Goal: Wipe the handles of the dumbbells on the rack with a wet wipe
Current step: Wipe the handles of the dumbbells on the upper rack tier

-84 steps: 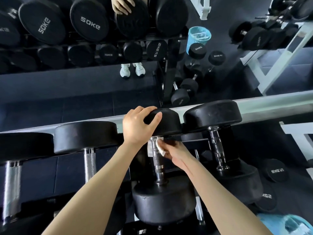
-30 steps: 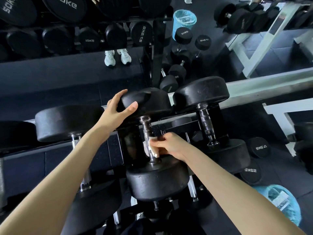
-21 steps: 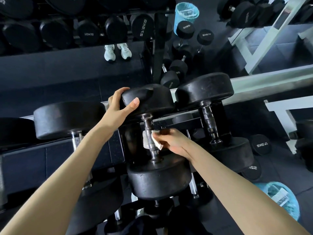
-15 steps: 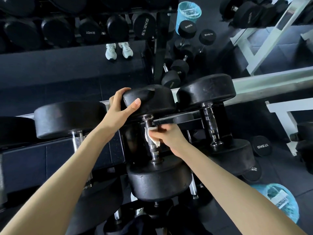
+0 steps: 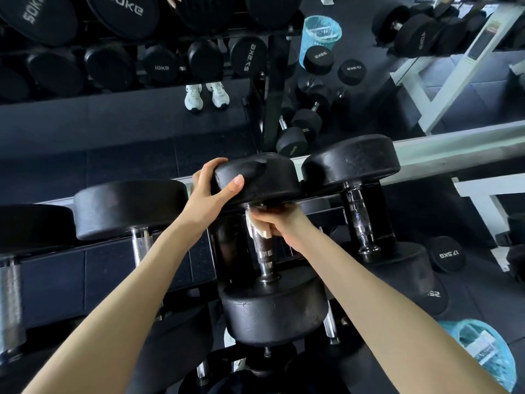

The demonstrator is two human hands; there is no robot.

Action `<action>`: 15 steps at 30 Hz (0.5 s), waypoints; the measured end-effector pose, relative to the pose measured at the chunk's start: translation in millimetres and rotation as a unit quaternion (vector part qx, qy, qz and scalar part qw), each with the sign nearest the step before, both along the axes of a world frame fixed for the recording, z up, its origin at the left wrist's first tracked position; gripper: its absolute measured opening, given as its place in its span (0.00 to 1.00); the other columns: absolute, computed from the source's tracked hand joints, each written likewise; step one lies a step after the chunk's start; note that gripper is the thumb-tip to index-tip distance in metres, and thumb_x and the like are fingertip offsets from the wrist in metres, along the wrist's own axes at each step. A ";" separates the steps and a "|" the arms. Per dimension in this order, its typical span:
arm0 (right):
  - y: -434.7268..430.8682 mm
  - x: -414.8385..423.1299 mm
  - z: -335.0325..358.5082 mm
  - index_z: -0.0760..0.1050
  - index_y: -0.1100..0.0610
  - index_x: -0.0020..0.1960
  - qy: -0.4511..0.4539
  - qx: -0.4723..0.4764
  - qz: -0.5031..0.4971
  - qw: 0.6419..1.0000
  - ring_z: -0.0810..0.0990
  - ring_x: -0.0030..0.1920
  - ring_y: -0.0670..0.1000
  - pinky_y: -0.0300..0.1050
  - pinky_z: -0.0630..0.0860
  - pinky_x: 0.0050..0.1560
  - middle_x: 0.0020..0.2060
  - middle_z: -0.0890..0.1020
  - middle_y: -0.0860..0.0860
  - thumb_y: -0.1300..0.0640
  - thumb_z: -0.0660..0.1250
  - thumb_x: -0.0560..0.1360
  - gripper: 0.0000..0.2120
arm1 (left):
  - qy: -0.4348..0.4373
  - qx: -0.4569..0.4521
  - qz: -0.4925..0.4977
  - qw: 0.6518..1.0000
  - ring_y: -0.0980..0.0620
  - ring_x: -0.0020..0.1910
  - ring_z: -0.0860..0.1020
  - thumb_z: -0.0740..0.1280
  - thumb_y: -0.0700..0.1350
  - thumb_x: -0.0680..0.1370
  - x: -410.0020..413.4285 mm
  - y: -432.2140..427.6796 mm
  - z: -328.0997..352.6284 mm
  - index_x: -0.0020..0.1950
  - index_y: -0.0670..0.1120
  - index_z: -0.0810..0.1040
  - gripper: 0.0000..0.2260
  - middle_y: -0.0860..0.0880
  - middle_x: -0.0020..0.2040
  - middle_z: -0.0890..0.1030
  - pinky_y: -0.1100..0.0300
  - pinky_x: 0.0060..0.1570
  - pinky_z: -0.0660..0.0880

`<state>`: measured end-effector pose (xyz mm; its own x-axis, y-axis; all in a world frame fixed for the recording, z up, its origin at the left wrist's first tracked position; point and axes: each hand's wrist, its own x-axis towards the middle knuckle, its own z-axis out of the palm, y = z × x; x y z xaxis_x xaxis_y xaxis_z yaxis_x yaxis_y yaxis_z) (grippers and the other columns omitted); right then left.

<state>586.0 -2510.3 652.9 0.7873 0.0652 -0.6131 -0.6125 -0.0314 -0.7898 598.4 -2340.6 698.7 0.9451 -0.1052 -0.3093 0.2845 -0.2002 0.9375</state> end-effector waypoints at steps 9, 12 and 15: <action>7.9 -21.2 5.8 0.72 0.61 0.32 -0.079 -0.085 0.025 0.993 0.69 0.24 0.41 0.35 0.68 0.35 0.22 0.72 0.47 0.58 0.71 0.72 0.13 | 0.015 -0.003 0.019 1.000 0.50 0.67 0.66 0.68 0.59 0.73 0.7 -0.6 1.1 0.64 0.63 0.67 0.21 0.52 0.68 0.63 0.51 0.67 0.68; 10.1 -35.3 8.0 0.72 0.59 0.34 -0.109 -0.225 0.071 0.966 0.76 0.34 0.44 0.33 0.71 0.38 0.30 0.78 0.49 0.56 0.72 0.70 0.12 | 0.022 -0.002 0.019 1.000 0.50 0.66 0.67 0.67 0.58 0.74 0.7 -0.8 2.4 0.65 0.62 0.67 0.21 0.53 0.68 0.63 0.57 0.62 0.69; 8.0 -45.2 11.1 0.74 0.61 0.35 -0.119 -0.325 0.152 0.926 0.80 0.41 0.51 0.38 0.71 0.40 0.33 0.78 0.53 0.51 0.72 0.70 0.15 | 0.027 0.004 0.020 0.999 0.50 0.66 0.68 0.67 0.58 0.74 -0.7 -1.1 3.8 0.66 0.61 0.67 0.22 0.53 0.68 0.63 0.58 0.60 0.68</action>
